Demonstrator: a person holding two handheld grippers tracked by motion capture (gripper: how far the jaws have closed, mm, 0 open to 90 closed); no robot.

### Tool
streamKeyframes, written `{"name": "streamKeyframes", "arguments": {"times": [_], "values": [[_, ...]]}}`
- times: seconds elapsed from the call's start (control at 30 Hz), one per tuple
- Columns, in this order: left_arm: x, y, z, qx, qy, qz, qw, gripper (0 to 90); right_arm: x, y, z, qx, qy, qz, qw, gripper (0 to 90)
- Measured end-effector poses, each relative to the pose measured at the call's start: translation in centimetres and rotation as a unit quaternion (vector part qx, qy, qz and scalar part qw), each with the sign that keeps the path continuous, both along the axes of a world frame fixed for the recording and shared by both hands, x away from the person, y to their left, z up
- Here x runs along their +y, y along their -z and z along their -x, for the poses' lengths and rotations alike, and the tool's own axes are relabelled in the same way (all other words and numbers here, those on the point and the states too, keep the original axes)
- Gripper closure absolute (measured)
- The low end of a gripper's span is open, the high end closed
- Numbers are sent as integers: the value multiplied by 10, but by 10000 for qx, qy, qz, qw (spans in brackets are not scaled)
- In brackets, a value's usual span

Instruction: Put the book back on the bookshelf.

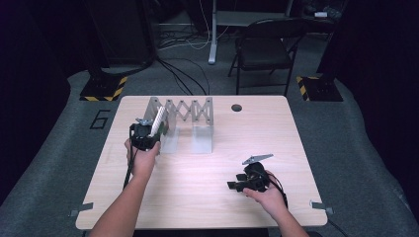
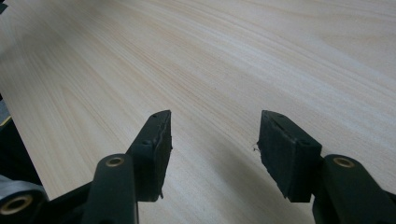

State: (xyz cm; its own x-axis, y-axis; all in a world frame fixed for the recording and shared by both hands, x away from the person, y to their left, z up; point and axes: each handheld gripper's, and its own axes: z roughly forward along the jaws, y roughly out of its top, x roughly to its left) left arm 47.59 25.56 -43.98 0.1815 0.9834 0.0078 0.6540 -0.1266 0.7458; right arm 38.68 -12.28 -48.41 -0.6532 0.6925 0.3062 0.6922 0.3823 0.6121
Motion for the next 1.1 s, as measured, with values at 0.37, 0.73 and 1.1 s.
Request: {"name": "streamKeyframes", "arguments": {"times": [0.37, 0.73, 1.1], "values": [[1, -9, 7, -211, 4, 43, 9998, 642, 0, 0, 0, -33, 7, -1, 10000, 443], [6, -22, 18, -412, 52, 42, 9991, 602, 1, 0, 0, -6, 33, -13, 10000, 443], [4, -41, 30, -522, 245, 120, 9983, 617, 2, 1, -1, -39, -2, -3, 10000, 443]]}}
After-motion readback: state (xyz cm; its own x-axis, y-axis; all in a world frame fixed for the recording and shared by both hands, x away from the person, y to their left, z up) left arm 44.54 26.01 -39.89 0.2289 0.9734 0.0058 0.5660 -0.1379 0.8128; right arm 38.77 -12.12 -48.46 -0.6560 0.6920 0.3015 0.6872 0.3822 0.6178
